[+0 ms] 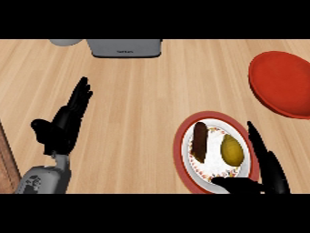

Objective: Pick the lemon from the plate and place it in the bowl

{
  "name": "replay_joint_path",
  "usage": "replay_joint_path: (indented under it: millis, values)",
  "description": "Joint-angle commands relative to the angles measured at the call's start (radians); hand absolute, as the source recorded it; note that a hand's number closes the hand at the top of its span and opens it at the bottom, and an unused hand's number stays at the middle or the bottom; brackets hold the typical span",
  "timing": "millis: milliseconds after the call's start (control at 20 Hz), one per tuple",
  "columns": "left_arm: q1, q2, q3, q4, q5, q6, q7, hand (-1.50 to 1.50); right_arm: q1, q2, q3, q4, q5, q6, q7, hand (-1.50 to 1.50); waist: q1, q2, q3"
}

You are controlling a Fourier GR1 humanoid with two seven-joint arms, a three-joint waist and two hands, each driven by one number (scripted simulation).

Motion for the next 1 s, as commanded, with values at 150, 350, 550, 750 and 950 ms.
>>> replay_joint_path:
  millis: [150,350,550,750,950]
  values:
    - [0.061,-0.01,-0.004,-0.046,-0.015,-0.008,-0.016,0.0,-0.057,0.018,0.018,0.135,0.158,-0.075,0.054,-1.5,0.005,0.0,0.0]
    - [0.03,-0.016,0.01,-0.031,-0.019,-0.04,0.004,0.0,-0.065,0.003,-0.009,0.165,0.153,-0.026,0.028,-1.5,0.001,0.0,0.0]
    - [-0.01,-0.007,0.054,0.03,-0.023,-0.046,-0.017,0.0,-0.076,0.019,-0.04,0.282,0.094,-0.013,-0.126,-1.5,0.0,0.0,0.0]
    - [-0.014,0.003,0.063,-0.003,0.001,-0.053,0.002,0.0,-0.12,-0.043,0.036,0.334,0.203,0.019,-0.184,1.5,0.004,0.001,0.0]
    - [0.027,-0.041,0.031,0.021,-0.038,-0.028,-0.044,0.0,-0.128,-0.035,0.056,0.284,0.232,0.038,-0.158,1.5,0.0,0.0,0.0]
